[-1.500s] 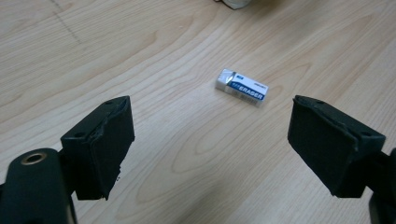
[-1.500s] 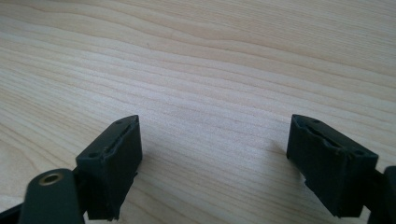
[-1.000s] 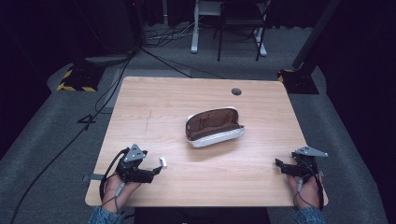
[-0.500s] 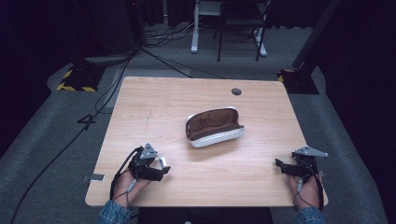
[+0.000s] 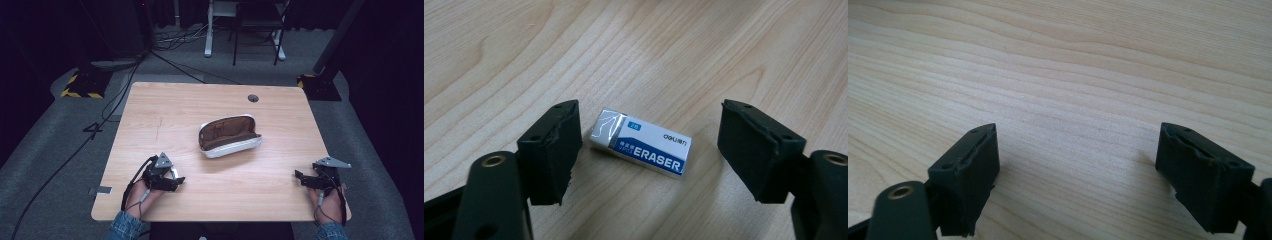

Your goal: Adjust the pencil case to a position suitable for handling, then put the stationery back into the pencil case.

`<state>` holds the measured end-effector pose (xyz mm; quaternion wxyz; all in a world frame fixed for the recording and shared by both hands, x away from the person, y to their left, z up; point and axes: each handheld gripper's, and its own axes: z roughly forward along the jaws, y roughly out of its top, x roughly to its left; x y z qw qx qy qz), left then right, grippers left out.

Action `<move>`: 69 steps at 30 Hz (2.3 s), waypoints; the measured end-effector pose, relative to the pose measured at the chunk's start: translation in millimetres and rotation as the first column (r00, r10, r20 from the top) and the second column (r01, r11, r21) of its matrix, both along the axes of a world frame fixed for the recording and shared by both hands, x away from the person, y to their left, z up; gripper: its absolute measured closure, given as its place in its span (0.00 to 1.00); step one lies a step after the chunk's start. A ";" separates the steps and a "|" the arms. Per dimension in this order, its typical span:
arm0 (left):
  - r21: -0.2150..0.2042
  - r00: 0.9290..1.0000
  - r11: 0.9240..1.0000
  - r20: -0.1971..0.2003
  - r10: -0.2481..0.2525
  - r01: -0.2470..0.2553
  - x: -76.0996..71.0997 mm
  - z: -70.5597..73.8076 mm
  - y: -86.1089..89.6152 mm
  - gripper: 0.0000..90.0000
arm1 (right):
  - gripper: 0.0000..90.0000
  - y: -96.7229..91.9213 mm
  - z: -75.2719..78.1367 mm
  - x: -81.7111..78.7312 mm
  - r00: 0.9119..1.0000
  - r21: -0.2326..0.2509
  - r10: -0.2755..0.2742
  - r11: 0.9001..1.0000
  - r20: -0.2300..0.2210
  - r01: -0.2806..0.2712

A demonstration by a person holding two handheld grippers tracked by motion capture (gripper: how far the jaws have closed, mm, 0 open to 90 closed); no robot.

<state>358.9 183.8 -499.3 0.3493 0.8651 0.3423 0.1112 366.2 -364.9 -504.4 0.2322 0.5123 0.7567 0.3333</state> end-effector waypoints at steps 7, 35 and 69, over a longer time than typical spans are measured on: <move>0.022 1.000 1.000 0.017 -0.018 0.018 -2.8 0.5 -1.0 0.38 | 0.20 0.0 0.0 0.0 1.000 0.000 0.000 1.000 0.000 0.000; 0.025 1.000 1.000 0.016 0.004 -0.004 -5.6 11.2 11.8 0.51 | 0.20 0.2 -0.1 0.1 1.000 0.001 -0.005 1.000 0.001 0.005; -0.103 0.998 0.994 0.053 0.038 -0.033 -1.9 76.1 32.4 0.51 | 0.21 0.3 0.1 0.0 1.000 0.001 -0.003 1.000 0.001 0.003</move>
